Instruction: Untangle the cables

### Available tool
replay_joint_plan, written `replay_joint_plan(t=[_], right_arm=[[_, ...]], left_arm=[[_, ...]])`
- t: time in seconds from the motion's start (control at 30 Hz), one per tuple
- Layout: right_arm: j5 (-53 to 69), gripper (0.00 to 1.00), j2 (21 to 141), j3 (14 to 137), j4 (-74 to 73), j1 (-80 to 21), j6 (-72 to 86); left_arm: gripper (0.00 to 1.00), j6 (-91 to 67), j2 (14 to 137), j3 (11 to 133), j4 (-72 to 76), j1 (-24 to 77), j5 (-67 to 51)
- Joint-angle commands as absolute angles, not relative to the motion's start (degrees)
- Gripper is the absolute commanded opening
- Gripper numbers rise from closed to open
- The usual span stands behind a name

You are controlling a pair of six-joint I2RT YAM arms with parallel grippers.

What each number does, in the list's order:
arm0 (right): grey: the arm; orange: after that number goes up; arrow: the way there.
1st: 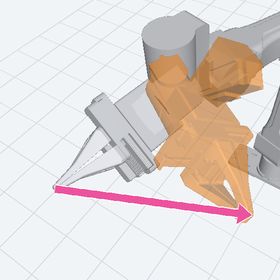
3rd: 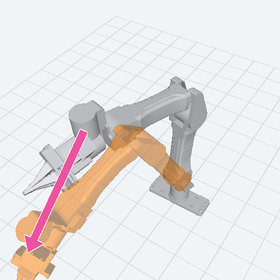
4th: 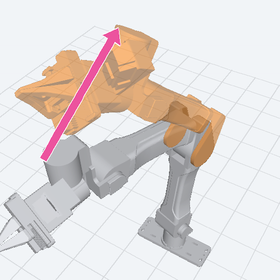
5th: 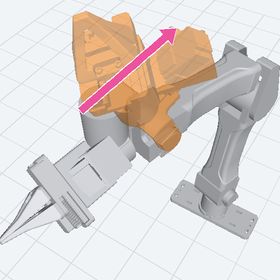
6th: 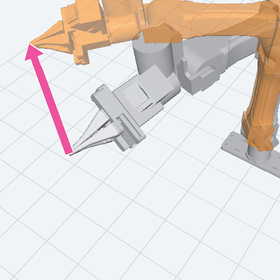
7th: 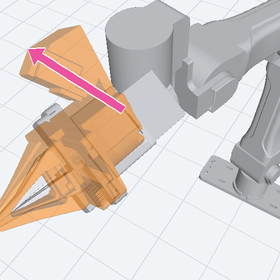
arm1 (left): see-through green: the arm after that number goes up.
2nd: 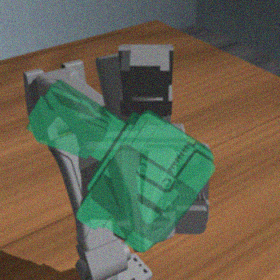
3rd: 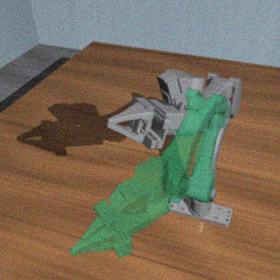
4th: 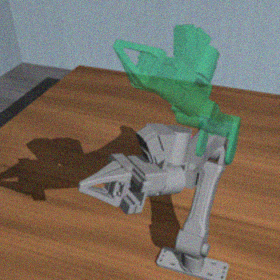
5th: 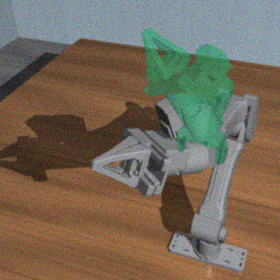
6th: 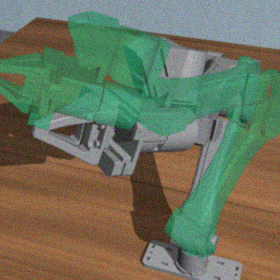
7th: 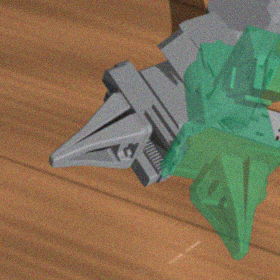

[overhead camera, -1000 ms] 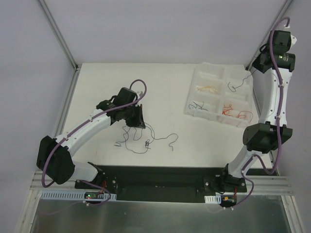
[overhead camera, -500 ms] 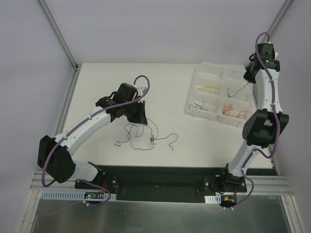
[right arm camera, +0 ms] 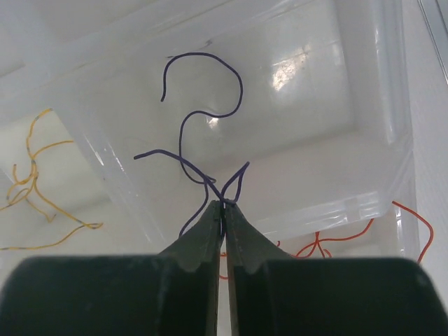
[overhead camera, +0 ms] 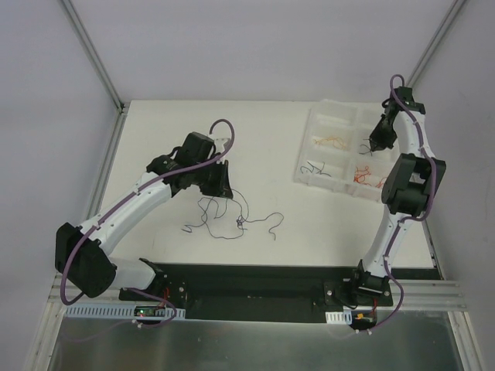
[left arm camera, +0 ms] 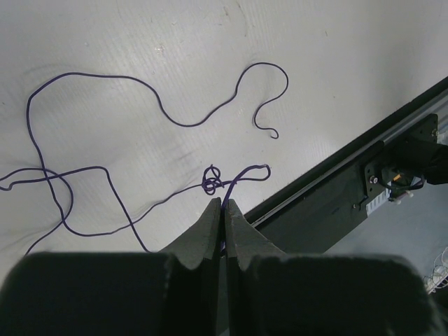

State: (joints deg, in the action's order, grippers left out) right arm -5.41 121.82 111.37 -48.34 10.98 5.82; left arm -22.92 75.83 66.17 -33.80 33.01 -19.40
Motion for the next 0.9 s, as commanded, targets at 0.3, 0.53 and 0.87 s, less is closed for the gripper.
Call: replay_joint_plan(t=[0.3,0.53,0.87], right_arm=[[-2.81,0.54,116.65,118.75,-59.94,12.66,5.63],[1.65,0.66,98.12,100.94,-55.13,9.77,5.8],[31.01,0.81,72.97,60.32,-20.53,-23.6,2.54]], left_arm=[[0.0,-23.29,71.02,66.89,-35.77,33.14,-17.93],[0.0,-24.78,68.21,65.13,-36.39,33.13,-15.56],[0.0,-26.89,64.16,65.65,-37.18,32.78,-17.05]])
